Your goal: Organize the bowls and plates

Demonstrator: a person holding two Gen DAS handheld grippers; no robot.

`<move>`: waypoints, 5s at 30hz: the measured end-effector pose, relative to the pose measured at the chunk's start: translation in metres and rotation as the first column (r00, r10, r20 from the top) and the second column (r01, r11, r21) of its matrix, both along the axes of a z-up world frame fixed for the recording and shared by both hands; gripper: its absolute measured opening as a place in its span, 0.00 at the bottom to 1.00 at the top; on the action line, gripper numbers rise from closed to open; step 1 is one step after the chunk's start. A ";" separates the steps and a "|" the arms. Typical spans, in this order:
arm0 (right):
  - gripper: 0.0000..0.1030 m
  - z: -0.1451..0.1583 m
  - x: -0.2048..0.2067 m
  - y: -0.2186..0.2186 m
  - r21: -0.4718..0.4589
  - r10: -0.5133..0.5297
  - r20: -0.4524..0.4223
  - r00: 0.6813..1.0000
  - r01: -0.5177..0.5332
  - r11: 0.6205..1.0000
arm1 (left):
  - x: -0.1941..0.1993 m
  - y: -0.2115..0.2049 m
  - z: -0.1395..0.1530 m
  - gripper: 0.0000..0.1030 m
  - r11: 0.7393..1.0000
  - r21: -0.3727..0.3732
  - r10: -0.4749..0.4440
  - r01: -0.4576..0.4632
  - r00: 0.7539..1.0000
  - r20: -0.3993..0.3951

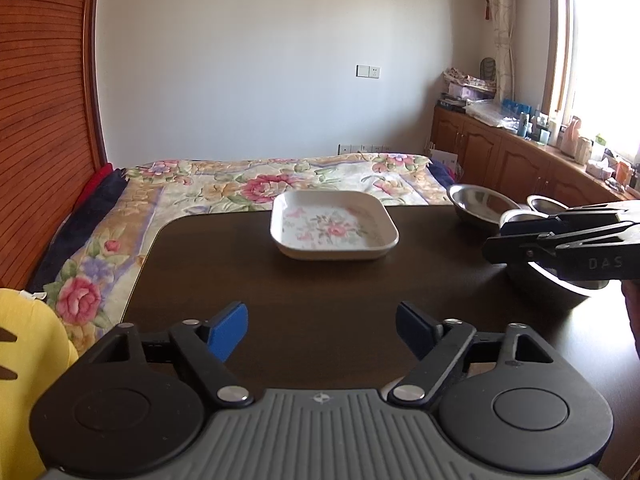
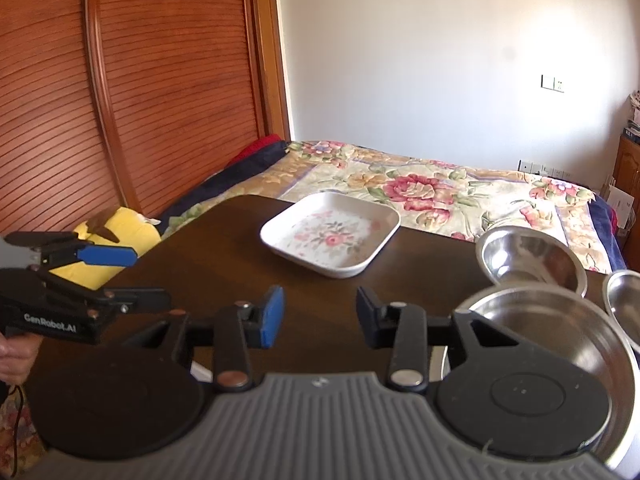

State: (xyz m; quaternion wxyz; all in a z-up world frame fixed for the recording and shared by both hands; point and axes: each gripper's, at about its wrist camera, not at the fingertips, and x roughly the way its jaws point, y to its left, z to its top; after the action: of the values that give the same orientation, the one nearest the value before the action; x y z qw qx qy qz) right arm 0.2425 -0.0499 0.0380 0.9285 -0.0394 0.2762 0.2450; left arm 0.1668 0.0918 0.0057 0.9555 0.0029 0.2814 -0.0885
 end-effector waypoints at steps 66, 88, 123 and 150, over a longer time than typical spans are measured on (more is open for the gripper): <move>0.30 -0.041 0.176 0.035 -0.196 -0.151 -0.291 0.945 0.096 0.976 | 0.188 0.022 -0.045 0.20 1.000 -0.002 -0.007 0.007 0.991 -0.136; 0.12 -0.041 0.177 0.029 -0.098 -0.114 -0.354 0.928 0.085 0.992 | 0.180 0.023 -0.042 0.11 1.000 -0.017 -0.021 0.018 0.987 -0.158; 0.11 -0.015 0.088 0.013 0.033 0.017 -0.281 0.959 -0.008 0.999 | 0.061 0.024 0.001 0.11 1.000 0.015 -0.019 0.020 0.998 -0.064; 0.11 -0.002 -0.008 -0.005 0.003 0.085 -0.204 0.975 -0.087 0.996 | -0.057 0.005 0.003 0.11 0.999 -0.035 -0.018 0.017 1.000 -0.024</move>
State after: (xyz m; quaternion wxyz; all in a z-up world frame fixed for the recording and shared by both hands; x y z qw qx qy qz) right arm 0.2350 -0.0550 0.0363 0.8838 -0.0288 0.3685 0.2870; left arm 0.1101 0.0968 0.0086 0.9510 -0.0122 0.2915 -0.1018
